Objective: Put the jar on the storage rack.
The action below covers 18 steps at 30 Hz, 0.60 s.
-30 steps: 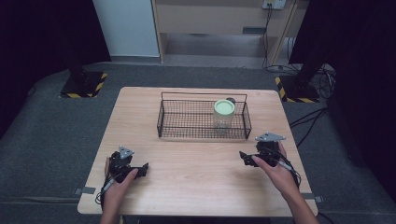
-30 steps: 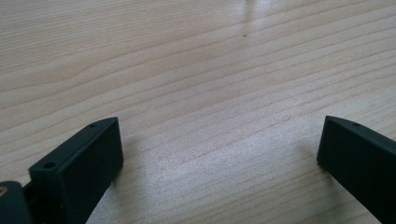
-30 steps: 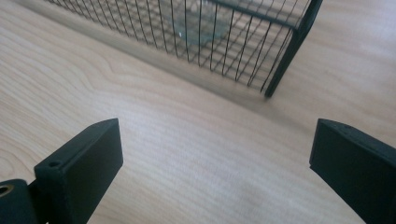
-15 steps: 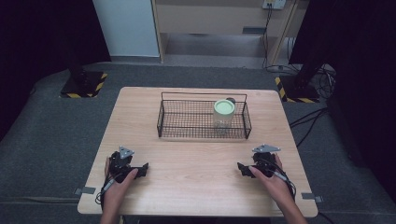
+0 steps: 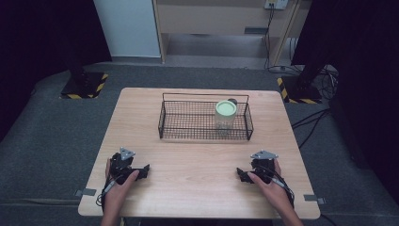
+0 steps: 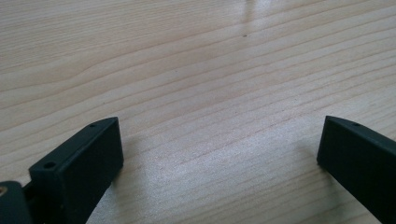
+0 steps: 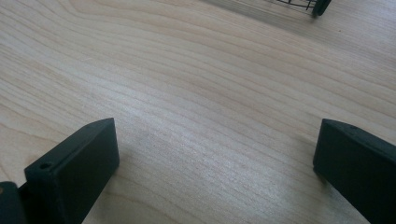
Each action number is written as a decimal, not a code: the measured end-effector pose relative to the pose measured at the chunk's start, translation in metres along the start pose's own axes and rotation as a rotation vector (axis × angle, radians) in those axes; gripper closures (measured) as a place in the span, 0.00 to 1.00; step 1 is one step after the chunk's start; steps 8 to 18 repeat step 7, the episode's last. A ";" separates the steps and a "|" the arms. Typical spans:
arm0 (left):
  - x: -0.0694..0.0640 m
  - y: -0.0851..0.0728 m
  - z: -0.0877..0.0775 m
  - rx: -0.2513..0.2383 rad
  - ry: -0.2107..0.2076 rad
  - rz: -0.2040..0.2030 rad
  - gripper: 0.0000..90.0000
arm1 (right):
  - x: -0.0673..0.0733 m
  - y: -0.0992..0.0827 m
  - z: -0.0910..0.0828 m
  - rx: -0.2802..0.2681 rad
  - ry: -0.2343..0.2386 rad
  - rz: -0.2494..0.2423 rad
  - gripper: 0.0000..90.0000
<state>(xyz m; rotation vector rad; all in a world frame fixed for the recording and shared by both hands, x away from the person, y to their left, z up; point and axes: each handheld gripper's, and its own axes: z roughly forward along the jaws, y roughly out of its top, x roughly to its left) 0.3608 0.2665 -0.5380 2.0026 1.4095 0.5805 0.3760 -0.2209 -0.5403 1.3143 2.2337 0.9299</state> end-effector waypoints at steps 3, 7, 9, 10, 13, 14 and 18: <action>0.000 0.000 0.000 0.000 0.000 0.000 0.00 | 0.000 0.000 0.000 0.001 0.000 0.001 0.01; 0.000 0.000 0.000 0.000 0.000 0.000 0.00 | 0.000 0.000 0.000 0.001 0.000 0.000 0.01; 0.000 0.000 0.000 0.000 0.000 0.000 0.00 | 0.000 0.000 0.000 0.001 0.000 0.000 0.01; 0.000 0.000 0.000 0.000 0.000 0.000 0.00 | 0.000 0.000 0.000 0.001 0.000 0.000 0.01; 0.000 0.000 0.000 0.000 0.000 0.000 0.00 | 0.000 0.000 0.000 0.001 0.000 0.000 0.01; 0.000 0.000 0.000 0.000 0.000 0.000 0.00 | 0.000 0.000 0.000 0.001 0.000 0.000 0.01; 0.000 0.000 0.000 0.000 0.000 0.000 0.00 | 0.000 0.000 0.000 0.001 0.000 0.000 0.01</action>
